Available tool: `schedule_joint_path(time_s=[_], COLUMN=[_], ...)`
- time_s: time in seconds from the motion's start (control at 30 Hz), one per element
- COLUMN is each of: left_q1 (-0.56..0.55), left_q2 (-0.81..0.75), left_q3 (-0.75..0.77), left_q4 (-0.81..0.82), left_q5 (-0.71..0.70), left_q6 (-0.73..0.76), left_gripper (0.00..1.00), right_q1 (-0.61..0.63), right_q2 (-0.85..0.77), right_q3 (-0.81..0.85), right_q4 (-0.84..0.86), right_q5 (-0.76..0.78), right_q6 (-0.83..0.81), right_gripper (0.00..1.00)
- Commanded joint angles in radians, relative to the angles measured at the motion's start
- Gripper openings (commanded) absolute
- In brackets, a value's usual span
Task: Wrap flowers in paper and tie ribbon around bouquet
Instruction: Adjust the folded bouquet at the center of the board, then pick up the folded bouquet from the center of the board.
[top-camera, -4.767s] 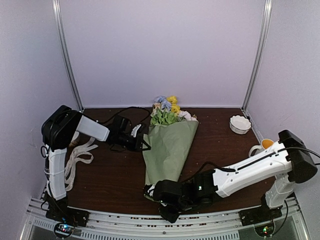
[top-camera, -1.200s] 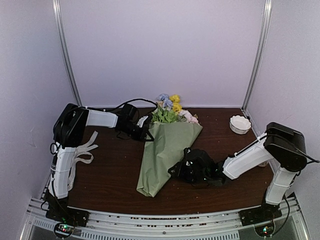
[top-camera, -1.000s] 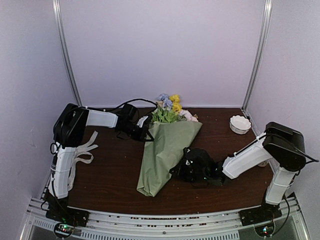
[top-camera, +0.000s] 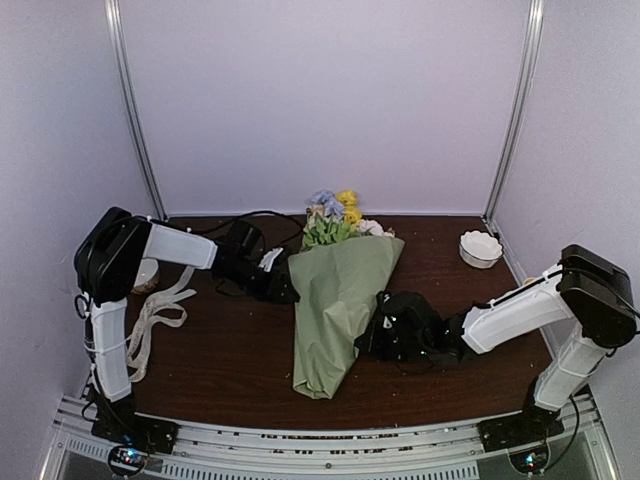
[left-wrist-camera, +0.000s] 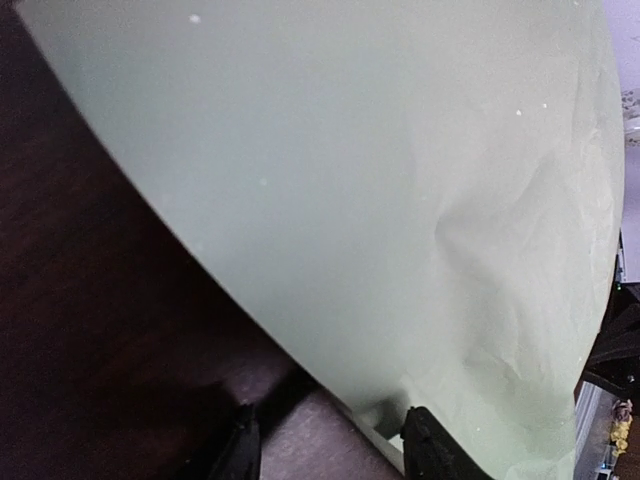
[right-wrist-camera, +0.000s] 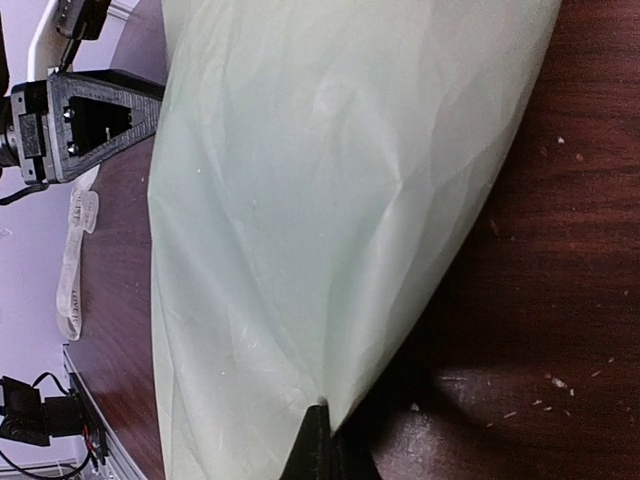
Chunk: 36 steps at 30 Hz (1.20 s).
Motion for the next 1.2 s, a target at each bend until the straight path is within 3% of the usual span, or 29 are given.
schedule_joint_path(time_s=[0.0,0.07,0.17,0.3,0.43,0.57,0.73,0.87,0.97,1.1,1.17], left_q1=[-0.040,-0.041,-0.040,-0.041,-0.041,-0.040,-0.041,-0.040,-0.040,-0.041,-0.039], left_q2=[0.019,0.032,0.046,0.086,0.097,0.109,0.122,0.129,0.129,0.116,0.106], left_q3=[0.012,0.020,0.018,0.036,0.030,0.031,0.030,0.030,0.027,0.032,0.044], left_q4=[0.104,0.095,0.091,0.096,0.094,0.094,0.096,0.097,0.099,0.091,0.079], left_q5=[0.022,-0.002,-0.020,0.004,-0.007,-0.006,-0.008,-0.006,-0.009,-0.026,-0.038], left_q6=[-0.041,-0.043,-0.044,-0.062,-0.064,-0.065,-0.065,-0.065,-0.064,-0.059,-0.051], left_gripper=[0.50,0.42,0.31,0.28,0.25,0.24,0.23,0.23,0.22,0.22,0.22], right_q1=[-0.005,-0.007,-0.010,-0.021,-0.035,-0.050,-0.061,-0.064,-0.065,-0.071,-0.073], right_q2=[-0.039,-0.045,-0.045,-0.045,-0.031,0.018,0.076,0.107,0.105,0.102,0.104], right_q3=[0.030,0.030,0.030,0.006,-0.063,-0.060,-0.025,0.065,0.072,0.058,0.052], right_q4=[-0.089,-0.085,-0.070,-0.018,0.150,0.193,0.235,0.150,0.149,0.162,0.177], right_q5=[0.018,0.009,0.004,0.005,0.013,-0.001,-0.020,-0.024,-0.017,-0.016,-0.031], right_q6=[-0.055,-0.057,-0.047,0.000,0.100,0.139,0.138,0.093,0.093,0.110,0.114], right_gripper=[0.01,0.08,0.31,0.56,0.69,0.74,0.76,0.75,0.60,0.28,0.17])
